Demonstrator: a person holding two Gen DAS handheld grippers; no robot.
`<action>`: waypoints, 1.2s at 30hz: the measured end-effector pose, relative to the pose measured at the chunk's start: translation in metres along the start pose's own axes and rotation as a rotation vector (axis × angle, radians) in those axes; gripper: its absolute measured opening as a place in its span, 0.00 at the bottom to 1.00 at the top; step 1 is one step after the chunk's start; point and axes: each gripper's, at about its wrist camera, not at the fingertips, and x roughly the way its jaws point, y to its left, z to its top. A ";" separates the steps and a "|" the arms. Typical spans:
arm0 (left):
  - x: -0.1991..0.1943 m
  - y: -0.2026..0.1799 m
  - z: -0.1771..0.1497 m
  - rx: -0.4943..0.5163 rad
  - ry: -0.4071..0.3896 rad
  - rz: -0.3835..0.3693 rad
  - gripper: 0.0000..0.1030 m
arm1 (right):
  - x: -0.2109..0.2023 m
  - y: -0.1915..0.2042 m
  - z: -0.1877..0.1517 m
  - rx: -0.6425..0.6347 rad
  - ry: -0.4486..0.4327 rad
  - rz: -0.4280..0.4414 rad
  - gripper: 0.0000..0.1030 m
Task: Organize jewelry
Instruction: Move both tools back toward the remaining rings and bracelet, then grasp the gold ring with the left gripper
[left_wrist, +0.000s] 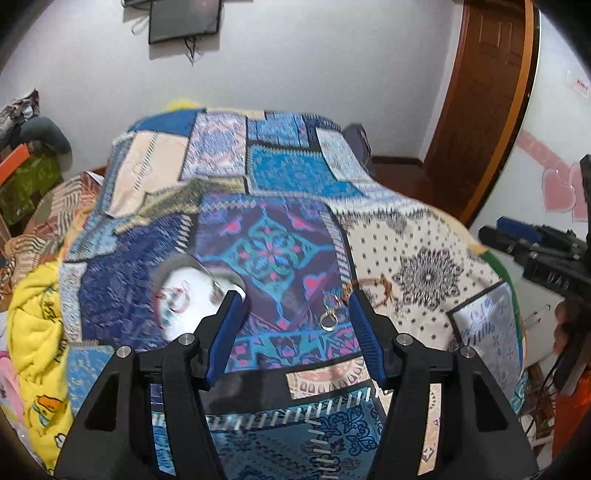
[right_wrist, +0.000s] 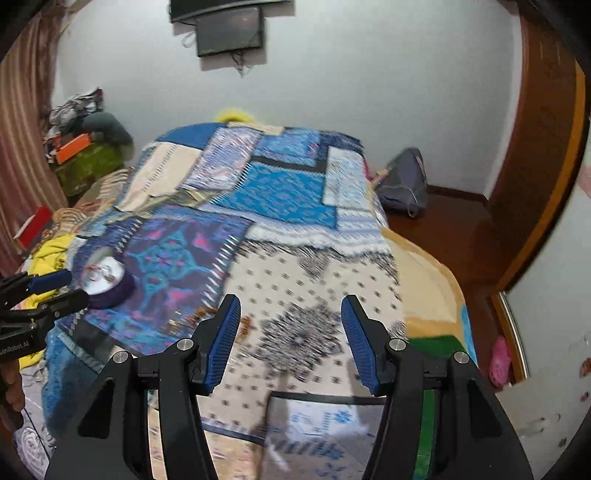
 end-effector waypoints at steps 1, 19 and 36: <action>0.005 -0.002 -0.002 0.001 0.013 -0.004 0.57 | 0.004 -0.003 -0.003 0.004 0.015 -0.002 0.51; 0.096 -0.014 -0.030 0.008 0.227 -0.128 0.36 | 0.085 0.021 -0.031 -0.111 0.223 0.172 0.51; 0.114 -0.029 -0.025 0.084 0.209 -0.106 0.31 | 0.107 0.038 -0.040 -0.255 0.274 0.173 0.11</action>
